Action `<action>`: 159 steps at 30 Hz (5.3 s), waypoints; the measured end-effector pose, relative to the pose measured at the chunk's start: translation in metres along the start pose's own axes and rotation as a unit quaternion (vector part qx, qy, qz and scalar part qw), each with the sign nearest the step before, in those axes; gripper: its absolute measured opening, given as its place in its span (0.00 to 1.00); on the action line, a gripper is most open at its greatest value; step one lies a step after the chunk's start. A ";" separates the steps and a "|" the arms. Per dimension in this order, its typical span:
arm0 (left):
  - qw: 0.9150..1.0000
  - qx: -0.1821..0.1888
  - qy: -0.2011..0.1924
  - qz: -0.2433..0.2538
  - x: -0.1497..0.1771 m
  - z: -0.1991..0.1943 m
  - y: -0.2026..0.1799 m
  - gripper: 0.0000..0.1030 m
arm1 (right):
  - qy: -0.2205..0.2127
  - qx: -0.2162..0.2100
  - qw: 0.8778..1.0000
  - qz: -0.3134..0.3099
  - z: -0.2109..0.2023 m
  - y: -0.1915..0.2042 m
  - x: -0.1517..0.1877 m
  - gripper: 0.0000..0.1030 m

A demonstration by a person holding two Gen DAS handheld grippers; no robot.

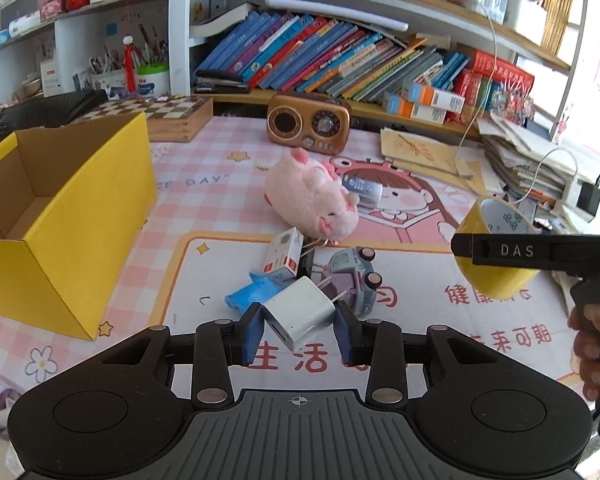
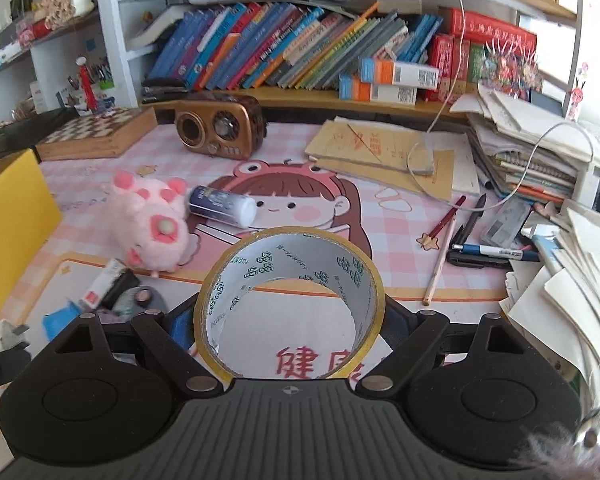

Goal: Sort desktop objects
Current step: 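Lift the plug and tape roll and carry both toward the yellow box, then lower both into the box and open the left and right grippers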

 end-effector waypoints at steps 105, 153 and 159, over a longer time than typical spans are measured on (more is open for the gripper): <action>0.998 -0.026 -0.045 -0.024 0.066 -0.202 0.271 0.35 | -0.009 -0.112 0.993 -0.040 -0.172 0.365 0.091 0.84; 0.995 -0.087 -0.028 0.032 -0.108 0.003 0.323 0.35 | 0.030 -0.250 0.910 -0.330 0.080 0.450 -0.060 0.83; 0.996 -0.078 0.018 0.040 -0.101 0.043 0.320 0.35 | 0.061 -0.266 0.885 -0.378 0.104 0.457 -0.044 0.84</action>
Point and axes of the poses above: each gripper's, at about its wrist camera, not at the fingertips, and z roughly the way its jaws point, y to its left, x to its underside, the point moved 7 cm from there along z, roughly the way its jaws point, and after that the axes turned 11 degrees about -y, right-handed, at the moved point
